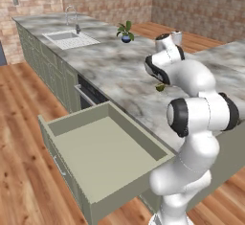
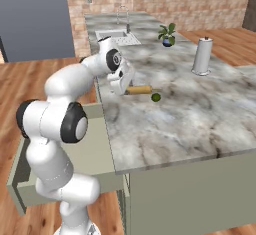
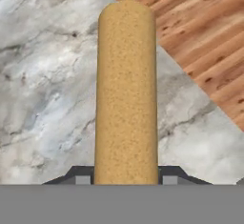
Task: Pick the rolling pin from the drawer and place it on the counter.
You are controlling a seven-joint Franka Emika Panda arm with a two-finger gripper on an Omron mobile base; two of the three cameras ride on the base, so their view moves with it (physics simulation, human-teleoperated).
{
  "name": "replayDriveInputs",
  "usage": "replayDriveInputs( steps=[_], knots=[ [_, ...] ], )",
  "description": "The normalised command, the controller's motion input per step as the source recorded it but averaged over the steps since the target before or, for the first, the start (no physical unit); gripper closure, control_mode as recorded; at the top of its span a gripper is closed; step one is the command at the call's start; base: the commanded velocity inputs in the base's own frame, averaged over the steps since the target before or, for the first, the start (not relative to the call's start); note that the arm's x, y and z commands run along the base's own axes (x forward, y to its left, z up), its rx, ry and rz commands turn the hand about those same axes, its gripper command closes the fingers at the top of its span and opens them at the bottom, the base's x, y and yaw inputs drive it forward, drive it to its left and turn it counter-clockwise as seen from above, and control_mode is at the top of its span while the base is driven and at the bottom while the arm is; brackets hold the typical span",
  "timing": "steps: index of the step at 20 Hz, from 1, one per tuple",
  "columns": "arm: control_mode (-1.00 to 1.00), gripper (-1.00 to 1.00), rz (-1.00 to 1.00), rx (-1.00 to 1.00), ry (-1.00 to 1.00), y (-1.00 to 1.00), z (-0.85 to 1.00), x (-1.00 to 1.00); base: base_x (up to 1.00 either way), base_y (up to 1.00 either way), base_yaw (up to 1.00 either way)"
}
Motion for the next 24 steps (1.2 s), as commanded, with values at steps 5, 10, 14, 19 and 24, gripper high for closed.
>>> replayDriveInputs(
  steps=[5,10,14,19,24],
  knots=[
    [-1.00,1.00,0.00,-0.15,0.30,0.00,-1.00,0.02,0.00,0.00,0.00],
    [-1.00,1.00,0.00,0.00,0.32,-0.02,-1.00,0.07,0.00,0.00,0.00],
    [-1.00,1.00,0.00,0.00,0.27,0.00,-1.00,0.08,0.00,0.00,0.00],
    [-1.00,1.00,0.00,0.00,0.17,0.00,-1.00,0.09,0.00,0.00,0.00],
    [-1.00,-1.00,0.03,0.04,0.00,-0.02,-0.98,0.00,0.00,0.00,0.00]
  ],
)
